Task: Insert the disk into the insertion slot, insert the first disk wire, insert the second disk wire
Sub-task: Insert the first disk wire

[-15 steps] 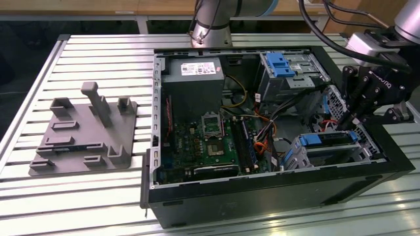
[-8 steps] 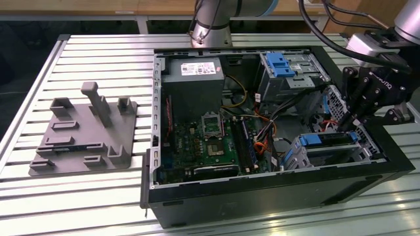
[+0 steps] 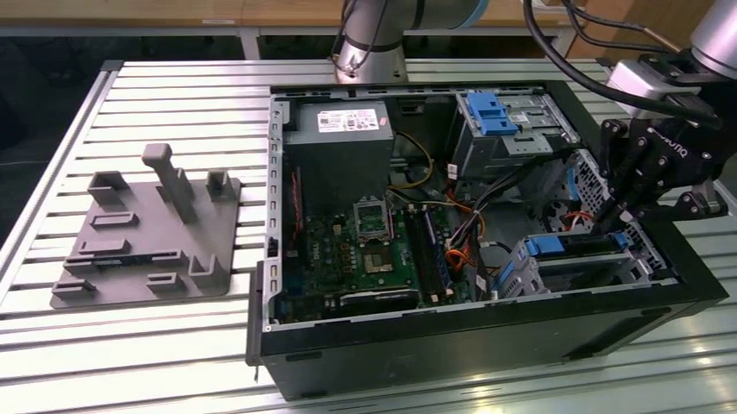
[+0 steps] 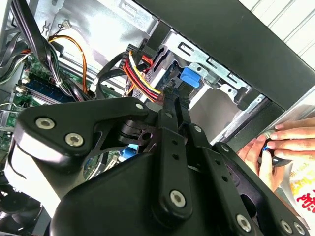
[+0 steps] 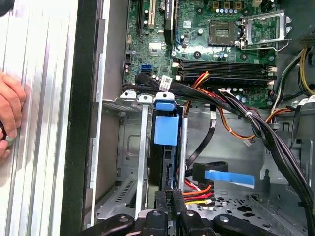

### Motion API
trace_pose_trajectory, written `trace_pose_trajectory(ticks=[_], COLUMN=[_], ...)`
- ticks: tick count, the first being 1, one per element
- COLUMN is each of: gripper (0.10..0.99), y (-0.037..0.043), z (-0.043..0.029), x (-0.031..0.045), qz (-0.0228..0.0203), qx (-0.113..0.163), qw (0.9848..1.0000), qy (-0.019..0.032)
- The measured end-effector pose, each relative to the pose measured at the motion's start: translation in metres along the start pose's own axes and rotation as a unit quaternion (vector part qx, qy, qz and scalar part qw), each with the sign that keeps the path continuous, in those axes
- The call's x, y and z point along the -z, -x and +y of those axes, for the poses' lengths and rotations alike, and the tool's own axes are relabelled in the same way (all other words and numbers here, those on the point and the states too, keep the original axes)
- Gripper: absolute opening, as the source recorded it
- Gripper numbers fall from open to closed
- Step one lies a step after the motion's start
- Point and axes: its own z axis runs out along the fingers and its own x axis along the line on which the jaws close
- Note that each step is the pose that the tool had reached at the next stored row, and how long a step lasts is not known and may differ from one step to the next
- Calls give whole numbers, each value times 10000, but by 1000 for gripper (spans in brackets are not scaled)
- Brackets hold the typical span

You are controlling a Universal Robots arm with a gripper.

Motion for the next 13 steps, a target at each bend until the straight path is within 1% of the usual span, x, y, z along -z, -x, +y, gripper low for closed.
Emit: trace_pose_trajectory(ticks=[5, 13], gripper=[165, 165], y=[1, 1], z=[0, -1], x=[-9, -46], qz=[-1, -1], qx=[-2, -9], qw=[10000, 10000], qy=[0, 0])
